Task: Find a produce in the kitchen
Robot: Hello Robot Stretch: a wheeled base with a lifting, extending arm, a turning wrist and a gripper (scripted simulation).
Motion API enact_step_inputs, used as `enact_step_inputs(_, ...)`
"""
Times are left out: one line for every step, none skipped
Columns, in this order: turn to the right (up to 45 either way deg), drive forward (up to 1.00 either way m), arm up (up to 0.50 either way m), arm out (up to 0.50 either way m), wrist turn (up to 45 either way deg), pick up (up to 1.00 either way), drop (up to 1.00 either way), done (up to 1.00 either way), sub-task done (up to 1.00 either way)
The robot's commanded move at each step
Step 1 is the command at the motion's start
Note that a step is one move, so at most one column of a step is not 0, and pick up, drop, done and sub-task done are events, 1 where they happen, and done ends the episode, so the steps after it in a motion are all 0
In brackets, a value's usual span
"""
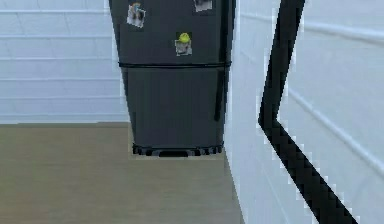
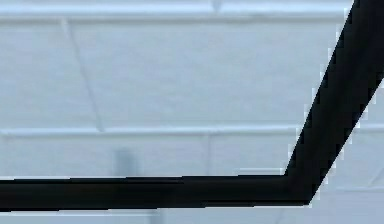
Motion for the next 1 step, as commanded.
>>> enact_step_inputs(-45.0,0.0,0.0,0.0,0.0,0.0,0.0,0.0,0.0)
